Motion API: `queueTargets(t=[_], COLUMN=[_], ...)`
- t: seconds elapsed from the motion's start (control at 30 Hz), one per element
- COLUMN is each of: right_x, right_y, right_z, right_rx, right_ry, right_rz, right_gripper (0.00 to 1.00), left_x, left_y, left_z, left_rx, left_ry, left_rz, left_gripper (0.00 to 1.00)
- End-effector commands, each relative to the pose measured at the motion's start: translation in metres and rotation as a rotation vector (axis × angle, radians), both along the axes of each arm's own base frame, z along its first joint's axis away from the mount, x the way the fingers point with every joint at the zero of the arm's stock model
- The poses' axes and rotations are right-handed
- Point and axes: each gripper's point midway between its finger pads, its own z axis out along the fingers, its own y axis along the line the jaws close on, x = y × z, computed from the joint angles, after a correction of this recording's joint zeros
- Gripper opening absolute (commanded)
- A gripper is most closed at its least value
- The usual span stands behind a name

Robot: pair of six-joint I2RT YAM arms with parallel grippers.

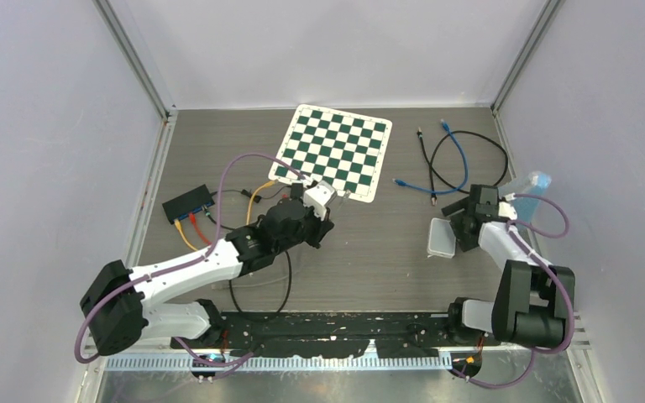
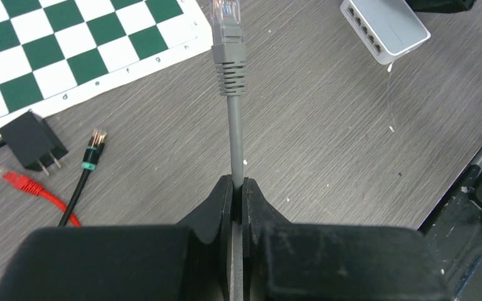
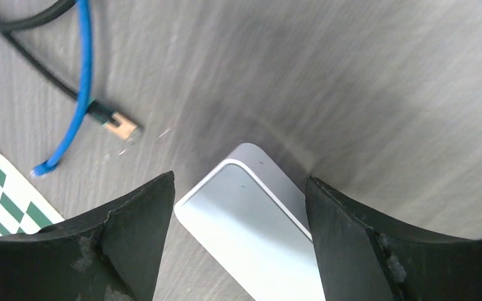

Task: Insert the plug into the switch port
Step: Pick up the connector from the center of the board.

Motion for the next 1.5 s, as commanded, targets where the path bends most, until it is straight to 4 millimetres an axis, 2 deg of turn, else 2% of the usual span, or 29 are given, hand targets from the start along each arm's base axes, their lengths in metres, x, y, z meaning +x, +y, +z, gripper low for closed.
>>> queueTargets(t=[0.0, 0.17, 0.23, 0.3, 0.37, 0.47, 0.53, 0.7, 0.8, 0.9, 0.97, 1.0, 1.07, 1.2, 1.23, 1.37, 1.47], right_x=[0.022, 0.038, 0.037, 0.026, 0.018, 0.015, 0.018, 0.038, 0.048, 0.054, 0.055, 0.052, 0.046, 0.028, 0.022, 0.005, -0.003], right_y=[0.038, 0.067, 0.082, 0.108, 0.123, 0.123, 0.116, 0.113, 0.123, 0.135, 0.154, 0.168, 0.186, 0.212, 0.218, 0.237, 0.248], right_z=[-0.007, -0.006, -0.008, -0.012, -0.012, -0.009, -0.007, 0.008, 0.03, 0.074, 0.109, 0.13, 0.155, 0.196, 0.203, 0.232, 0.238], right_rx=[0.076, 0.051, 0.055, 0.098, 0.114, 0.073, -0.006, -0.158, -0.208, -0.242, -0.232, -0.212, -0.147, 0.076, 0.149, 0.244, 0.307], right_ry=[-0.018, -0.026, -0.004, 0.021, 0.015, -0.003, 0.007, -0.011, -0.087, -0.217, -0.343, -0.425, -0.512, -0.618, -0.628, -0.694, -0.69], right_rz=[0.07, 0.203, 0.249, 0.292, 0.317, 0.366, 0.43, 0.658, 0.813, 0.941, 1.07, 1.152, 1.211, 1.186, 1.164, 1.175, 1.206], right_gripper=[0.82, 0.79, 0.78, 0.78, 0.78, 0.78, 0.8, 0.8, 0.8, 0.79, 0.79, 0.79, 0.79, 0.76, 0.76, 0.73, 0.72], left_x=[0.008, 0.009, 0.01, 0.011, 0.012, 0.014, 0.014, 0.005, -0.002, -0.006, -0.008, -0.005, 0.012, 0.035, 0.04, 0.049, 0.054], left_y=[0.012, 0.023, 0.026, 0.028, 0.029, 0.029, 0.027, 0.021, 0.021, 0.02, 0.019, 0.022, 0.041, 0.062, 0.064, 0.056, 0.045], left_z=[0.024, 0.021, 0.02, 0.021, 0.021, 0.02, 0.018, 0.018, 0.02, 0.025, 0.027, 0.029, 0.034, 0.043, 0.044, 0.051, 0.052], left_rx=[-0.083, -0.1, -0.1, -0.102, -0.108, -0.11, -0.111, -0.136, -0.172, -0.129, -0.086, -0.063, 0.03, 0.174, 0.206, 0.349, 0.422], left_ry=[-0.064, -0.065, -0.065, -0.065, -0.069, -0.066, -0.058, -0.074, -0.154, -0.192, -0.219, -0.246, -0.357, -0.507, -0.528, -0.632, -0.655], left_rz=[0.071, 0.1, 0.107, 0.115, 0.121, 0.127, 0.124, 0.051, -0.013, -0.067, -0.115, -0.099, 0.012, 0.133, 0.149, 0.146, 0.139], left_gripper=[0.0, 0.0, 0.0, 0.0, 0.0, 0.0, 0.0, 0.0, 0.0, 0.0, 0.0, 0.0, 0.0, 0.0, 0.0, 0.0, 0.0])
